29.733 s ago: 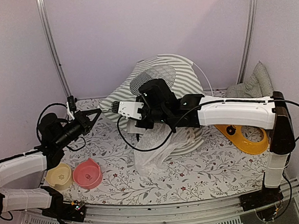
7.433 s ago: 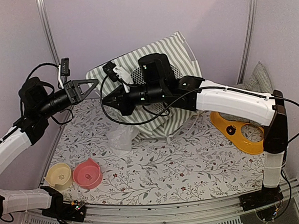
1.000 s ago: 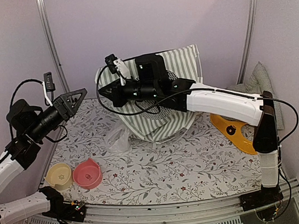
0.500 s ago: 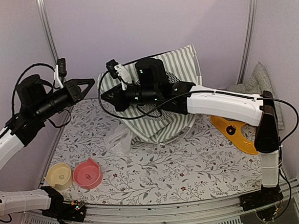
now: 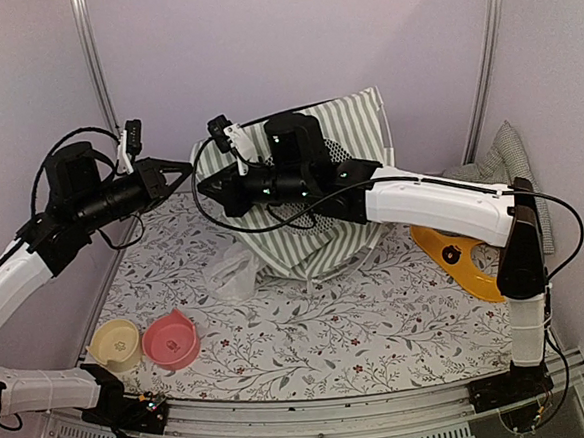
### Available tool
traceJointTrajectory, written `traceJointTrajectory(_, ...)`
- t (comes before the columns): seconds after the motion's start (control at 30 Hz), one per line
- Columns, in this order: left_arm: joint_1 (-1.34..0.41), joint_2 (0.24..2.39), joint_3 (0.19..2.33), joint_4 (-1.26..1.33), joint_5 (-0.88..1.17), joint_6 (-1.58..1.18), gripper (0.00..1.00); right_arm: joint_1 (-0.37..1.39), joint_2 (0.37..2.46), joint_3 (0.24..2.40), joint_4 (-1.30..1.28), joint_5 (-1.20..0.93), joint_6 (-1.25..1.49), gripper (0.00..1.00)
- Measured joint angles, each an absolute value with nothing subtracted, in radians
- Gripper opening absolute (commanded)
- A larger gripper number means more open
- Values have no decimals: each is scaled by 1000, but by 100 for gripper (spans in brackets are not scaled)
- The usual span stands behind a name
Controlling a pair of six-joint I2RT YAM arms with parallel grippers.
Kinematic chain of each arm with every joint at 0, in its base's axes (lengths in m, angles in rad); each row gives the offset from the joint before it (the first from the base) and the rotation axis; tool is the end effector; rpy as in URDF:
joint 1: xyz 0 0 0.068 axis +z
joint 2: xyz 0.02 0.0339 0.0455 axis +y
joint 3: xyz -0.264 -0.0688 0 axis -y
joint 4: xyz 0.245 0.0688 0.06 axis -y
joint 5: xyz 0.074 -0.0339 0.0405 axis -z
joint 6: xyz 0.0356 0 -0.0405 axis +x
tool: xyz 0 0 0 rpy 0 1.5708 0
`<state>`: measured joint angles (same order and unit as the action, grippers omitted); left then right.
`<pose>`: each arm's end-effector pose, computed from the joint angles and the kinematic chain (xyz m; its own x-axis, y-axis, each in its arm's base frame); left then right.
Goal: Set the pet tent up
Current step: Insert the tent pole into the pole socket of the pet tent.
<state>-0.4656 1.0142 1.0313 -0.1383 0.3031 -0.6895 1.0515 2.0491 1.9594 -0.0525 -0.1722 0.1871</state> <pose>0.2022 -0.1135 0.3888 -0.5244 -0.4160 -0.7429 0.4662 0.5899 -0.6593 0.2423 0.4361 0.3702 -0.2439 -0.0573 -0.9681 -0.9100 0.3586 0.2080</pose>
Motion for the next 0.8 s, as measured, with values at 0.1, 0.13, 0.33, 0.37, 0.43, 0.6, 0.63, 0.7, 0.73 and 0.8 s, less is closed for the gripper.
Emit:
traceJointTrajectory(0.1, -461, 1014, 1031, -132, 321, -698, 8, 1052, 2049, 1959, -52, -172, 187, 0)
traceJointTrajectory(0.13, -459, 1014, 1031, -132, 327, -701, 8, 1052, 2049, 1959, -52, -172, 187, 0)
traceJointTrajectory(0.33, -455, 1015, 1031, -132, 346, -709, 0, 1052, 2049, 1959, -52, -170, 187, 0)
traceJointTrajectory(0.37, -454, 1015, 1031, -131, 348, -710, 0, 1052, 2049, 1959, -52, -170, 187, 0)
traceJointTrajectory(0.43, -453, 1015, 1030, -129, 350, -711, 0, 1052, 2049, 1959, -52, -169, 187, 0)
traceJointTrajectory(0.6, -453, 1014, 1019, -114, 353, -706, 0, 1052, 2049, 1961, -59, -166, 187, 0)
traceJointTrajectory(0.63, -453, 1014, 1015, -110, 354, -704, 0, 1052, 2049, 1961, -61, -166, 187, 0)
traceJointTrajectory(0.7, -452, 1012, 1008, -107, 355, -701, 0, 1051, 2049, 1961, -67, -165, 188, 0)
traceJointTrajectory(0.73, -451, 1010, 1001, -102, 356, -699, 0, 1050, 2049, 1961, -71, -165, 189, 0)
traceJointTrajectory(0.8, -451, 1004, 987, -97, 358, -694, 0, 1048, 2049, 1961, -81, -165, 192, 0)
